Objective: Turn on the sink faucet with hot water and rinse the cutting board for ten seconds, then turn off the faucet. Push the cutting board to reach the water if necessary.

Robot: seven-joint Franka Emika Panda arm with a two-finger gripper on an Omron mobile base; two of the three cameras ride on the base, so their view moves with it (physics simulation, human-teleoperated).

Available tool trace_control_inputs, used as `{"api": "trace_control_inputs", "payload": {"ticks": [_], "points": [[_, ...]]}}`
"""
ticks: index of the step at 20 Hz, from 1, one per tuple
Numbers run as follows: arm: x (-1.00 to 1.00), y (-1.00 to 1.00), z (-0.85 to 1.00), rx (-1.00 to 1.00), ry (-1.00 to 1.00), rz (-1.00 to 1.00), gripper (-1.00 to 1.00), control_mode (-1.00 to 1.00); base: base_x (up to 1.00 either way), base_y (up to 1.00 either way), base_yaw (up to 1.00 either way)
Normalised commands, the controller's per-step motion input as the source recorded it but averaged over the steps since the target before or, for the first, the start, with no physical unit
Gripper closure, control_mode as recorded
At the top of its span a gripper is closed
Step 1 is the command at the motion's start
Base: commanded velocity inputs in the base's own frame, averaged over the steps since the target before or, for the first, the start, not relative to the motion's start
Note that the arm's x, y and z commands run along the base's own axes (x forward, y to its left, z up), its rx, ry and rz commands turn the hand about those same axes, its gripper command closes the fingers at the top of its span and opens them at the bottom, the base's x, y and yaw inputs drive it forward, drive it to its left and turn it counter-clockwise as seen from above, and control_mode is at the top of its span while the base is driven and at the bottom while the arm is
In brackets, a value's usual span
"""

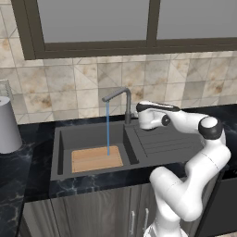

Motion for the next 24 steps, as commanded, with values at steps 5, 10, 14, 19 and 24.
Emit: {"api": "trace_control_inputs", "payload": {"ticks": [5,10,14,19,24], "points": [[0.00,-0.53,0.00,0.00,0.00,0.00,-1.00,-1.00,0.00,0.00,0.00],[0.00,-0.44,0.00,0.00,0.00,0.00,-1.00,-1.00,0.00,0.00,0.00],[-0.01,-0.27,0.00,0.00,0.00,0.00,-1.00,-1.00,0.00,0.00,0.00],[0.00,-0.11,0.00,0.00,0.00,0.00,-1.00,-1.00,0.00,0.00,0.00],[0.00,0.00,0.00,0.00,0.00,0.00,-1.00,-1.00,0.00,0.00,0.00]]}}
